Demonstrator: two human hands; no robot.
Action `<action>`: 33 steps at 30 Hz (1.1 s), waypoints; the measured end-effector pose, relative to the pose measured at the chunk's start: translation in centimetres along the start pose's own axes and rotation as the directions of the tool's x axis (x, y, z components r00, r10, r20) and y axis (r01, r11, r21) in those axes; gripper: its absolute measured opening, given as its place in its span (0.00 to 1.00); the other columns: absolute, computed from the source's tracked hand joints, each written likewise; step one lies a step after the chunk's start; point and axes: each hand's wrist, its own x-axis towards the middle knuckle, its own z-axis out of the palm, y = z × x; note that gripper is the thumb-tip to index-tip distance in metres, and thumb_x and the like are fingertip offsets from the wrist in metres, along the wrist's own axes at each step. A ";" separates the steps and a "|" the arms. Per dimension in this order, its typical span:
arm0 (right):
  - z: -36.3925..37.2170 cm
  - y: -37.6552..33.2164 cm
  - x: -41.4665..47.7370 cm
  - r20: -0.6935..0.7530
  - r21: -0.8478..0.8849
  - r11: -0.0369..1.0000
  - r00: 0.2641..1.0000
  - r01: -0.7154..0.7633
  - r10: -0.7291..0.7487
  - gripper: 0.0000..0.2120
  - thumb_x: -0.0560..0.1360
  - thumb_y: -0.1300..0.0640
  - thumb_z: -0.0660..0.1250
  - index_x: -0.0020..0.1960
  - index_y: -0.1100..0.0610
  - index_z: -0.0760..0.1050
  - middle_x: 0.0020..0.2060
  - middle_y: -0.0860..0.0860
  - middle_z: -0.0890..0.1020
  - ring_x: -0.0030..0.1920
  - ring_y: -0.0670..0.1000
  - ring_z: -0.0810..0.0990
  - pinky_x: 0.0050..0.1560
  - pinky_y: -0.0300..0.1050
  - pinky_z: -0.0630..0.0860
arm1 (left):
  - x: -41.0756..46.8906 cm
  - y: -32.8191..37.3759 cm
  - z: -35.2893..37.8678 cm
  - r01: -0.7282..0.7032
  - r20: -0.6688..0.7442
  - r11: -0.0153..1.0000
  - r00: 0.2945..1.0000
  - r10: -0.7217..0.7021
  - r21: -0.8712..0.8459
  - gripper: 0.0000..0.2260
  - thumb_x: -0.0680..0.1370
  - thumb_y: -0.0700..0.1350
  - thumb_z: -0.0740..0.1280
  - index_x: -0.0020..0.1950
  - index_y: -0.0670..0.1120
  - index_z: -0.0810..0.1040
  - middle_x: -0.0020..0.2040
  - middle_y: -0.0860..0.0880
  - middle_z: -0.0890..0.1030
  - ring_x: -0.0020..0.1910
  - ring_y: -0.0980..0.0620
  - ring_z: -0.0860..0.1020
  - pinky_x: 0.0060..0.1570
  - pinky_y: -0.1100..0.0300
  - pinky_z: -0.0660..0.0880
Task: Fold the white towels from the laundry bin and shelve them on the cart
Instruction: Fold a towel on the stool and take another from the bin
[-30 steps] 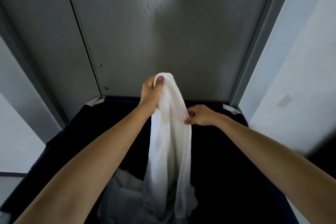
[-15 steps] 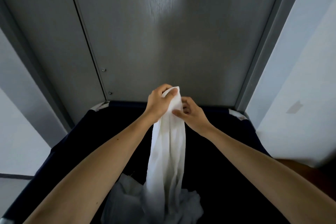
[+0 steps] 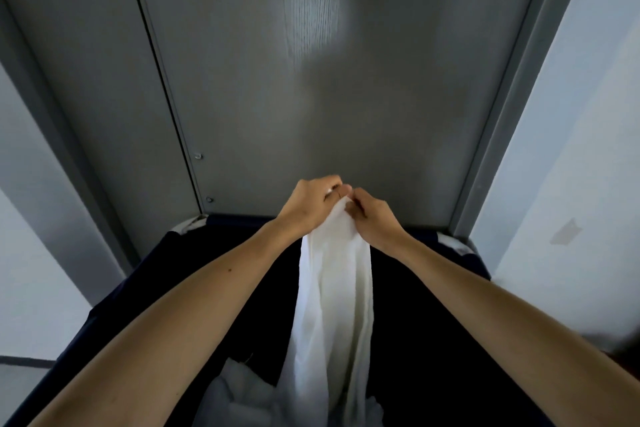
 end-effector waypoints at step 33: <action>1.6 1.2 -1.5 -0.107 0.108 0.951 0.955 0.289 -0.278 0.19 0.73 0.71 0.65 0.62 0.58 0.73 0.50 0.42 0.73 0.44 0.38 0.77 0.49 0.28 0.71 | 1.6 2.4 -2.5 0.068 -0.124 0.866 0.981 -0.148 -0.495 0.23 0.78 0.53 0.65 0.28 0.48 0.59 0.24 0.57 0.61 0.30 0.54 0.65 0.35 0.58 0.62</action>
